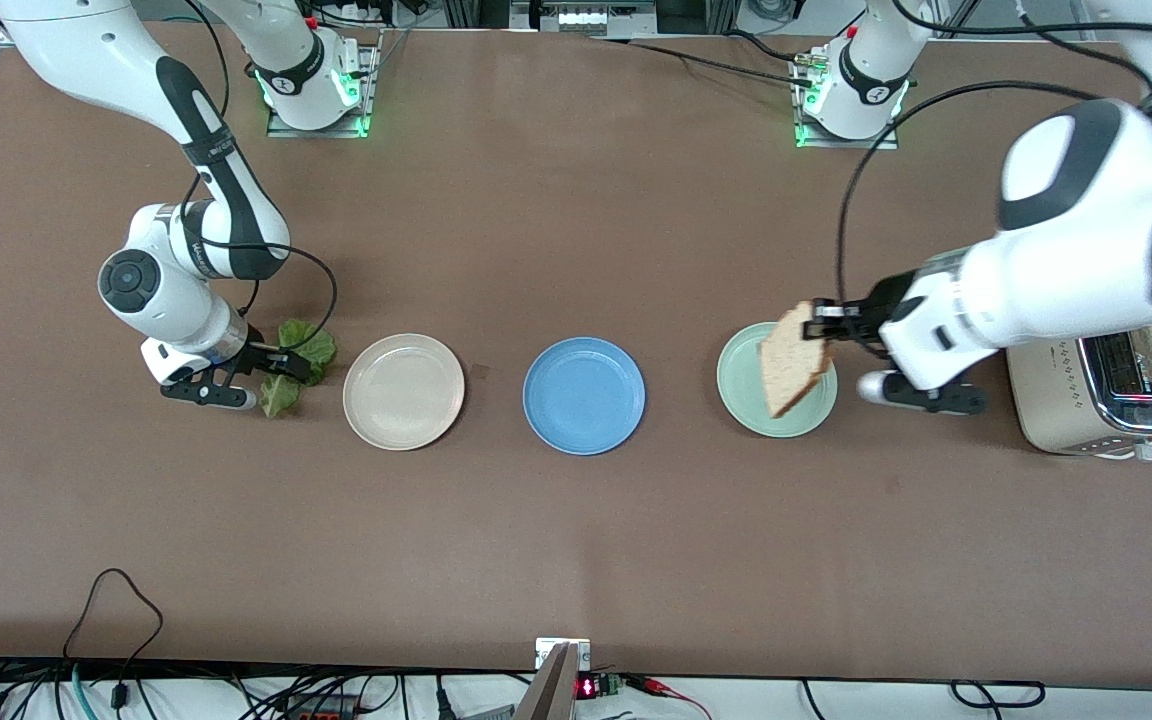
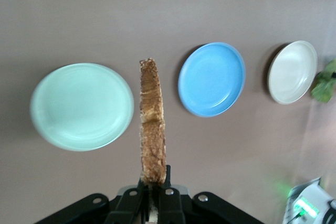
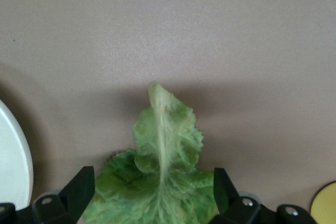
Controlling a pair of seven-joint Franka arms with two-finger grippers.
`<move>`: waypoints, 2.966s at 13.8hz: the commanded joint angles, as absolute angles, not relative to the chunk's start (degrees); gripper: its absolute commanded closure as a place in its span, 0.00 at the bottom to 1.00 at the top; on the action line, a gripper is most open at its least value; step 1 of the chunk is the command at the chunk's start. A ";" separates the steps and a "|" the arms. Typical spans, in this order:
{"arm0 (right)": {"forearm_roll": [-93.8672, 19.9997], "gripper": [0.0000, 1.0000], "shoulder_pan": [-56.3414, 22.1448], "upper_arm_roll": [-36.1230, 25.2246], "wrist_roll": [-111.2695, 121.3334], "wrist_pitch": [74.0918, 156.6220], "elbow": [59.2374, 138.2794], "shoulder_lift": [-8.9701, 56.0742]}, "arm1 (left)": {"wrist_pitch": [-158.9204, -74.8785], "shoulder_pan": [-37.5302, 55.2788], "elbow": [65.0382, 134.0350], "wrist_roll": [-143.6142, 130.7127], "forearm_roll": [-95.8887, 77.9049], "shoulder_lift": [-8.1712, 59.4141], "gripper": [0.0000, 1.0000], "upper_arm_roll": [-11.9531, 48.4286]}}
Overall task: Make sandwich in blue plate with both arms
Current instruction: 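Lift the toast toward the blue plate while the right gripper grasps lettuce, then lower the toast onto the blue plate while the right gripper lifts lettuce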
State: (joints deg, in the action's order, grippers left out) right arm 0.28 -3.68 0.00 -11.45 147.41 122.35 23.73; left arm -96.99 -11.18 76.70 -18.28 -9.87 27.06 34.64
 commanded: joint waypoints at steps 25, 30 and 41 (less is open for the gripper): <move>0.70 0.95 -2.99 -0.09 -9.40 147.04 117.07 28.83 | -127.79 4.75 80.60 -16.08 -24.61 48.68 0.99 34.63; 0.70 0.95 -3.08 -0.09 -9.49 141.44 116.37 27.69 | -128.14 5.62 80.42 -14.50 -25.22 49.65 0.99 34.63; -1.39 0.94 -3.95 0.53 -11.16 116.65 108.03 20.39 | -132.28 6.68 79.89 -14.41 -24.96 52.21 0.89 34.19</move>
State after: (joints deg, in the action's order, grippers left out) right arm 0.05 -3.61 0.14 -10.43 120.80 109.51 21.70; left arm -132.05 6.15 81.46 -16.42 -23.08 51.21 34.60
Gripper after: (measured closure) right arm 0.934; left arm 0.925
